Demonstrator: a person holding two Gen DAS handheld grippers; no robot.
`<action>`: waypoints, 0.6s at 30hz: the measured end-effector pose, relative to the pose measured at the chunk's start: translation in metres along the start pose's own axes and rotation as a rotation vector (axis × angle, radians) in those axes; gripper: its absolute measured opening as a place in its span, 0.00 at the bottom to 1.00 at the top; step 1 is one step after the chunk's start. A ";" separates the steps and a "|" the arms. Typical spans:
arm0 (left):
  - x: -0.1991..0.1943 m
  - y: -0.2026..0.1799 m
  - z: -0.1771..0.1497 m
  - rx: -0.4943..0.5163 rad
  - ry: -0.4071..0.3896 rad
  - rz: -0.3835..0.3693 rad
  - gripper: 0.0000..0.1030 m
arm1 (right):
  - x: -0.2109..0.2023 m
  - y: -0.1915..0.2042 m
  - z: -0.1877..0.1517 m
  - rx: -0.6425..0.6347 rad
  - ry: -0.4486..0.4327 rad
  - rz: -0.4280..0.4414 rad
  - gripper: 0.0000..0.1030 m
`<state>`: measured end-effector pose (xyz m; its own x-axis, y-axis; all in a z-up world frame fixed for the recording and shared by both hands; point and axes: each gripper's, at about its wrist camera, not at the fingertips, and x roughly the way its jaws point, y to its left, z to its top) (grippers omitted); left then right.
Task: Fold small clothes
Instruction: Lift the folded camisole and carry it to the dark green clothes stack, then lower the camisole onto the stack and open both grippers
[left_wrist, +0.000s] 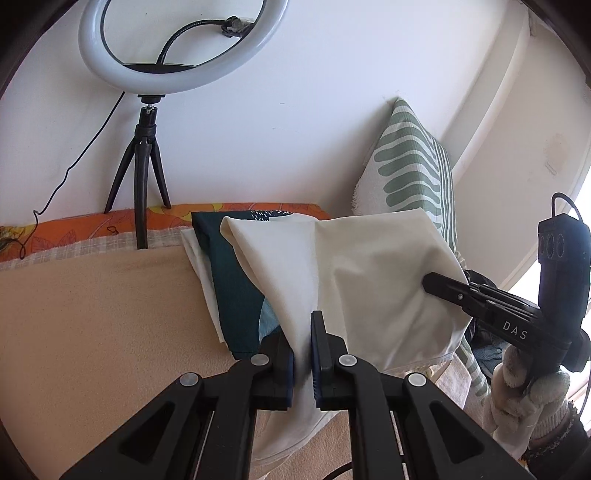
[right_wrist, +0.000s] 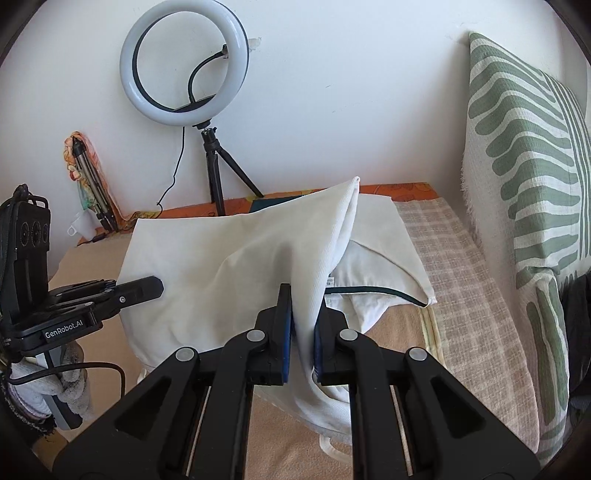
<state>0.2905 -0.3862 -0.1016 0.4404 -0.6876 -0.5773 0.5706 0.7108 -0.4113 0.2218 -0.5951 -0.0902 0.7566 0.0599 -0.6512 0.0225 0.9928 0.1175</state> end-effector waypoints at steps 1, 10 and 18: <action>0.007 0.000 0.007 0.002 -0.003 0.003 0.04 | 0.004 -0.006 0.007 0.002 -0.003 -0.011 0.10; 0.066 0.013 0.055 0.010 -0.001 0.043 0.04 | 0.051 -0.051 0.059 0.020 -0.028 -0.084 0.10; 0.105 0.022 0.068 0.028 0.007 0.105 0.04 | 0.106 -0.067 0.080 0.008 0.005 -0.125 0.10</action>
<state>0.3965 -0.4524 -0.1230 0.4936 -0.6087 -0.6211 0.5413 0.7741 -0.3284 0.3528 -0.6631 -0.1074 0.7446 -0.0639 -0.6645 0.1217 0.9917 0.0411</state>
